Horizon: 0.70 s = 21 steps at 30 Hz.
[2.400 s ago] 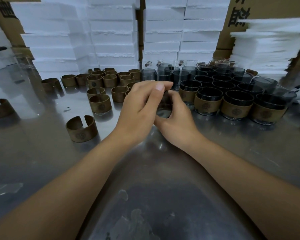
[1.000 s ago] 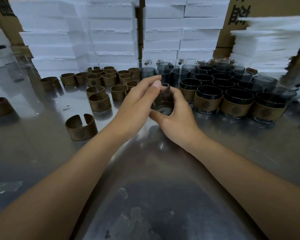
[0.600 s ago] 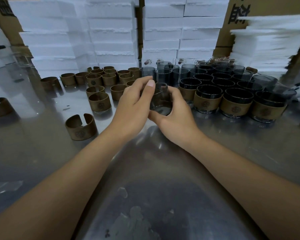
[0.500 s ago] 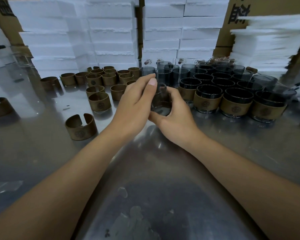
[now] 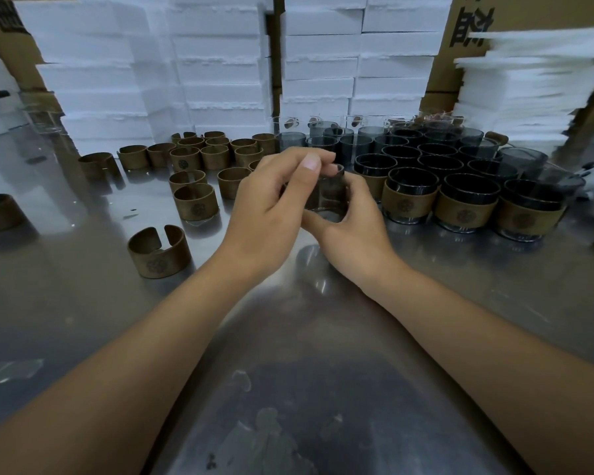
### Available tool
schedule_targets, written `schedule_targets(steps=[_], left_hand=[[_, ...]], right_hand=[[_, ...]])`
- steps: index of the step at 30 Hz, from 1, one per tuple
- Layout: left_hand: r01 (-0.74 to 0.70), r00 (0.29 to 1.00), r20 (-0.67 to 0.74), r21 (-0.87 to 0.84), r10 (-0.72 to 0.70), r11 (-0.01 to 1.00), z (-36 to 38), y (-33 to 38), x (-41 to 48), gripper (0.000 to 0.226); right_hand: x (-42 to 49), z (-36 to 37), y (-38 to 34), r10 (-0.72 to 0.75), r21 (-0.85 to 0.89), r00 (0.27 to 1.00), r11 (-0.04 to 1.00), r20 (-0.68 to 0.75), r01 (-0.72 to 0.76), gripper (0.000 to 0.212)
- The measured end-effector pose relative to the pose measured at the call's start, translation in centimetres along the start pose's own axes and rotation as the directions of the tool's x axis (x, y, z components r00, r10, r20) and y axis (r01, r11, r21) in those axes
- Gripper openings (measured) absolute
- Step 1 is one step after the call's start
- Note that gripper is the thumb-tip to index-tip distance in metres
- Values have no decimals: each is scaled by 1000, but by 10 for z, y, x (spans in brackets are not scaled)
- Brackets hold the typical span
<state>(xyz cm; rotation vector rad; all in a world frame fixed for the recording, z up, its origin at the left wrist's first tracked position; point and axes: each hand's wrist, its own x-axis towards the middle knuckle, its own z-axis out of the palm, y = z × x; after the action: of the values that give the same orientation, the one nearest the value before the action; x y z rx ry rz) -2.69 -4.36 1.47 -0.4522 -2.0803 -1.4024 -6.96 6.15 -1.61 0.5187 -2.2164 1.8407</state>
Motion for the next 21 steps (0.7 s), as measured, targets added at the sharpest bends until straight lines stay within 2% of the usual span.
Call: schedule_targets(steps=[6, 10, 15, 18, 21], left_hand=[[25, 995, -99, -15, -26, 1000, -4, -10, 3, 30], [77, 991, -112, 10, -76, 997, -6, -18, 5, 26], [192, 981, -6, -7, -192, 981, -7, -23, 6, 31], [262, 962, 91, -39, -258, 964, -6, -25, 6, 47], [324, 943, 103, -69, -316, 944, -2, -26, 6, 63]], right_hand=[[2, -1, 2, 13, 6, 998, 1000, -57, -12, 56], [1, -2, 0, 19, 9, 998, 1000, -57, -18, 56], [0, -1, -2, 27, 14, 999, 1000, -21, -27, 59], [-1, -1, -3, 24, 25, 1000, 999, 19, -25, 59], [-3, 0, -4, -13, 34, 999, 999, 52, 11, 58]])
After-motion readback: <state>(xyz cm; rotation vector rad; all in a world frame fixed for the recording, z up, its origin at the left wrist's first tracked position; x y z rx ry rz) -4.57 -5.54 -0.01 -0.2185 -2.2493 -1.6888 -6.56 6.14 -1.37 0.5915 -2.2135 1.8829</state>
